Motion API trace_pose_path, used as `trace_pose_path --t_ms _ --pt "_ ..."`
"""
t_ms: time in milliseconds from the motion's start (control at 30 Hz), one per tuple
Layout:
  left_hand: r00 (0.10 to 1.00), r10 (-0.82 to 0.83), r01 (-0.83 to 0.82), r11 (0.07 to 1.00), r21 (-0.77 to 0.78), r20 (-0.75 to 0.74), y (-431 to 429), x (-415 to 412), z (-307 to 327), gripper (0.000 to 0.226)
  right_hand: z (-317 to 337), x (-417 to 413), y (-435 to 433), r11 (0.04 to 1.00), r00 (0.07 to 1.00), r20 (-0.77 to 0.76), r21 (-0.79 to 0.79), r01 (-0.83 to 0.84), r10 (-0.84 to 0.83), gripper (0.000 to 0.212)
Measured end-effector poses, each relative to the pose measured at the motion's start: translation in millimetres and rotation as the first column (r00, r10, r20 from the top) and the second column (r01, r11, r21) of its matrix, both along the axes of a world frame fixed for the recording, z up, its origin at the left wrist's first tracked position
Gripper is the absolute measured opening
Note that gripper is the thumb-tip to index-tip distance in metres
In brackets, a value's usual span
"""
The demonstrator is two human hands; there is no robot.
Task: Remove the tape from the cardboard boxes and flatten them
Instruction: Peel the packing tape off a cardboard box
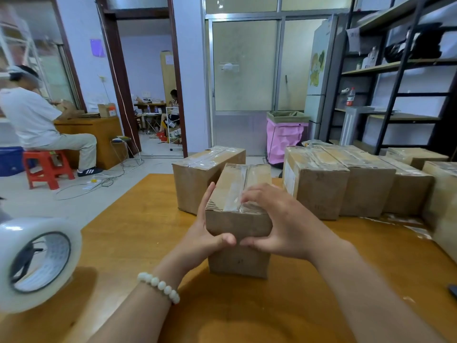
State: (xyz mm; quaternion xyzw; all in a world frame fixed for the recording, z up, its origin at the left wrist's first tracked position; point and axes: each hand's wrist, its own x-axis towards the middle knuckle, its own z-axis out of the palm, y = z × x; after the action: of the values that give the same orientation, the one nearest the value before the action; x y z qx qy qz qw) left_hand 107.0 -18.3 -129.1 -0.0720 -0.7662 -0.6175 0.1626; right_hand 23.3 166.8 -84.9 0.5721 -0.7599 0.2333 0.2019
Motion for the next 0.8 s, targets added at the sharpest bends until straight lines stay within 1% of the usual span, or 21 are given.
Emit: trace_pose_path --t_ms 67,100,200,267,367,433,533,567,667,733,800 --pt "0.999 -0.014 0.016 0.996 -0.085 0.03 -3 -1 1 0.146 -1 1 -2 0.998 0.999 -0.038 -0.065 0.008 -0.011 0.053" --pt "0.999 -0.004 0.008 0.995 -0.103 0.04 -5 -2 0 0.146 -2 1 -3 0.995 0.998 -0.069 -0.097 0.007 -0.013 0.05" --pt "0.999 0.018 -0.014 0.996 -0.089 0.043 -7 -5 -7 0.136 -5 2 -5 0.987 0.98 -0.196 -0.16 -0.002 -0.03 0.043" --pt "0.998 0.026 -0.022 0.997 -0.074 0.052 -8 -6 -9 0.141 -7 1 -7 0.983 0.961 -0.274 -0.184 -0.009 -0.042 0.043" --pt "0.998 0.039 -0.036 0.998 -0.059 0.039 -8 -6 -8 0.146 -10 1 -9 0.972 0.944 -0.325 -0.233 -0.03 -0.049 0.042" --pt "0.999 0.04 -0.038 0.998 -0.05 0.029 -7 -6 -7 0.143 -10 1 -11 0.961 0.939 -0.339 -0.274 -0.033 -0.065 0.038" --pt "0.999 0.037 -0.036 0.997 -0.061 0.006 -6 -7 -9 0.126 -12 2 -12 0.951 0.941 -0.328 -0.307 -0.018 -0.088 0.036" --pt "0.999 0.04 -0.04 0.997 -0.064 0.007 -6 -7 -9 0.125 -13 3 -13 0.95 0.945 -0.313 -0.312 -0.009 -0.094 0.036" --pt "0.999 0.05 -0.049 0.996 -0.08 0.016 -6 -7 -8 0.123 -10 9 -13 0.947 0.965 -0.244 -0.322 0.018 -0.101 0.044" --pt "0.999 0.05 -0.048 0.996 -0.08 0.013 -6 -7 -9 0.122 -6 13 -11 0.963 0.974 -0.2 -0.265 0.048 -0.103 0.056" --pt "0.999 0.047 -0.046 0.995 -0.086 0.002 -4 -7 -8 0.119 -6 12 -11 0.98 0.967 -0.228 -0.181 0.077 -0.118 0.061"
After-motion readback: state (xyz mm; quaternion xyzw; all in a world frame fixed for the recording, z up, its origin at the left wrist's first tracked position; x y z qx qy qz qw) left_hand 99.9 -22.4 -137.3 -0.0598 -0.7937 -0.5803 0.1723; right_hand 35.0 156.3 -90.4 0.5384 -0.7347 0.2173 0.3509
